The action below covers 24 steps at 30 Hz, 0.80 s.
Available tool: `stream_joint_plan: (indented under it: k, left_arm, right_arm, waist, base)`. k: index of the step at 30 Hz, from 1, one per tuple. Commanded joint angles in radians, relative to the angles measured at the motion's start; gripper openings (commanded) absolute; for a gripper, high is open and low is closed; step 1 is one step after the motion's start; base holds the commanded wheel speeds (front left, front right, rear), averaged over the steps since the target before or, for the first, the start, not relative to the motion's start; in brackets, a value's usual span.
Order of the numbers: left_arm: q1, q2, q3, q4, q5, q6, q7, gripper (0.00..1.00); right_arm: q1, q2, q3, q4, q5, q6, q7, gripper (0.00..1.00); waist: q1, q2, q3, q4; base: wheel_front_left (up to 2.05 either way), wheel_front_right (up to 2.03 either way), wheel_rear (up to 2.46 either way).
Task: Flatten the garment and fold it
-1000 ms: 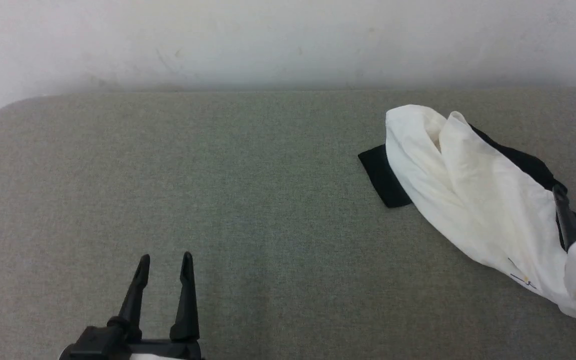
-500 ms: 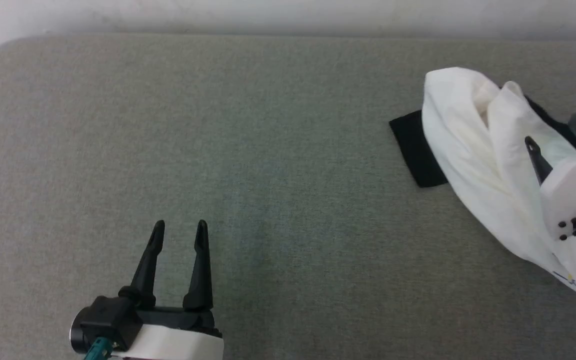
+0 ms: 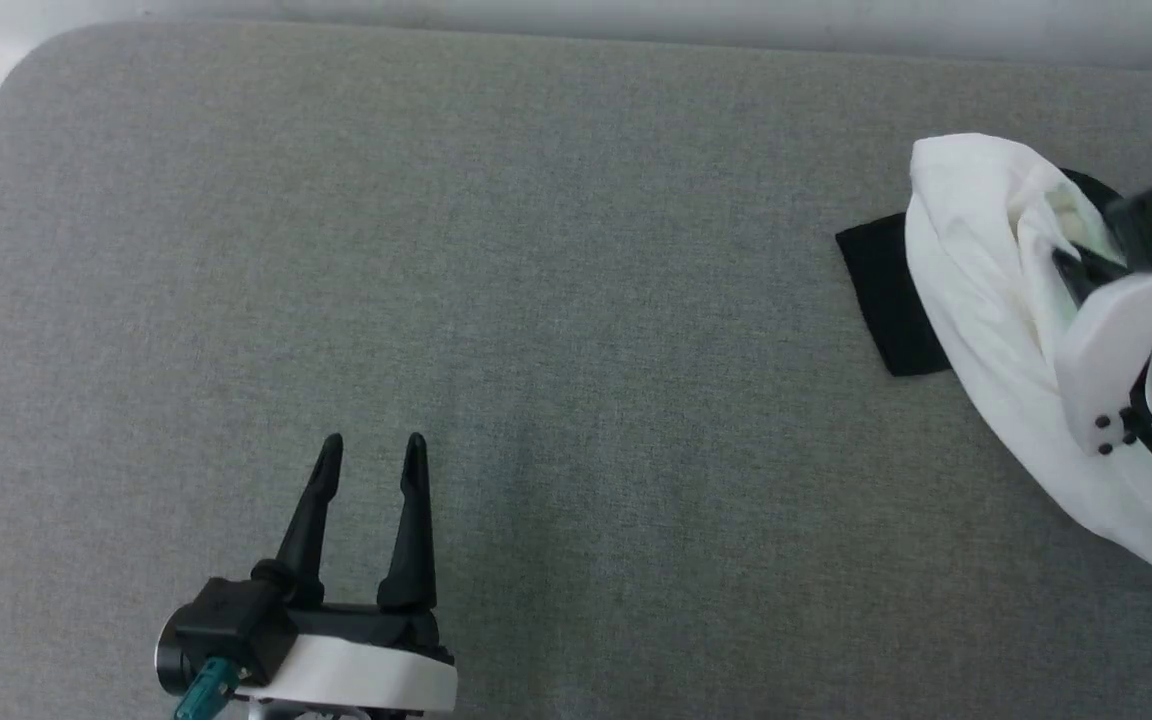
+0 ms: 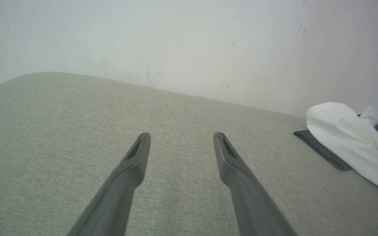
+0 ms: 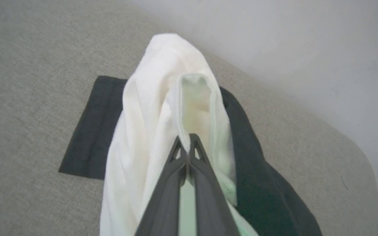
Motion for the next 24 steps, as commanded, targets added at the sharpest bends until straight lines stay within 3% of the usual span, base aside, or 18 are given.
stream_joint_plan:
  k: [1,7,12,17,20,21,23,24]
  left_arm:
    - [-0.008,-0.004,0.004,0.006,0.007,-0.007,-0.005,1.00]
    - [0.011,-0.004,0.020,0.011,0.010,-0.011,-0.005,1.00]
    - [0.041,0.002,0.051,0.005,0.010,0.004,-0.005,1.00]
    - [0.094,0.015,0.082,-0.007,0.007,0.024,-0.005,1.00]
    - [0.118,0.023,0.086,-0.013,0.004,0.027,0.000,1.00]
    - [0.123,0.024,0.085,-0.014,0.003,0.027,0.003,1.00]
    - [0.131,0.024,0.079,-0.016,0.001,0.026,0.008,1.00]
    - [0.133,0.024,0.075,-0.017,0.002,0.026,0.011,1.00]
  right_arm:
    - [-0.030,0.012,0.003,-0.019,0.018,-0.001,-0.014,0.00]
    - [-0.103,0.077,0.079,-0.137,0.087,-0.001,-0.035,0.00]
    - [-0.150,0.198,0.232,-0.205,0.153,-0.001,-0.047,0.00]
    - [-0.113,0.313,0.421,-0.174,0.220,-0.001,-0.050,0.00]
    - [-0.053,0.322,0.527,-0.109,0.259,-0.001,-0.037,0.00]
    - [-0.032,0.315,0.561,-0.084,0.268,-0.001,-0.033,0.05]
    - [0.013,0.307,0.597,-0.035,0.295,-0.001,-0.035,0.45]
    - [0.030,0.300,0.612,-0.014,0.301,-0.001,-0.032,1.00]
  waist:
    - [0.0000,0.0000,-0.022,-0.011]
    - [0.0000,0.0000,-0.082,-0.021]
    - [0.0000,0.0000,-0.128,-0.009]
    - [0.0000,0.0000,-0.162,0.030]
    - [0.0000,0.0000,-0.175,0.062]
    - [0.0000,0.0000,-0.179,0.071]
    - [0.0000,0.0000,-0.186,0.087]
    - [0.0000,0.0000,-0.189,0.093]
  base:
    - [0.00,0.00,0.00]
    - [0.00,0.00,0.00]
    - [0.00,0.00,0.00]
    - [0.00,0.00,0.00]
    - [0.00,0.00,0.00]
    - [0.00,0.00,0.00]
    - [0.00,0.00,0.00]
    - [0.00,0.00,0.00]
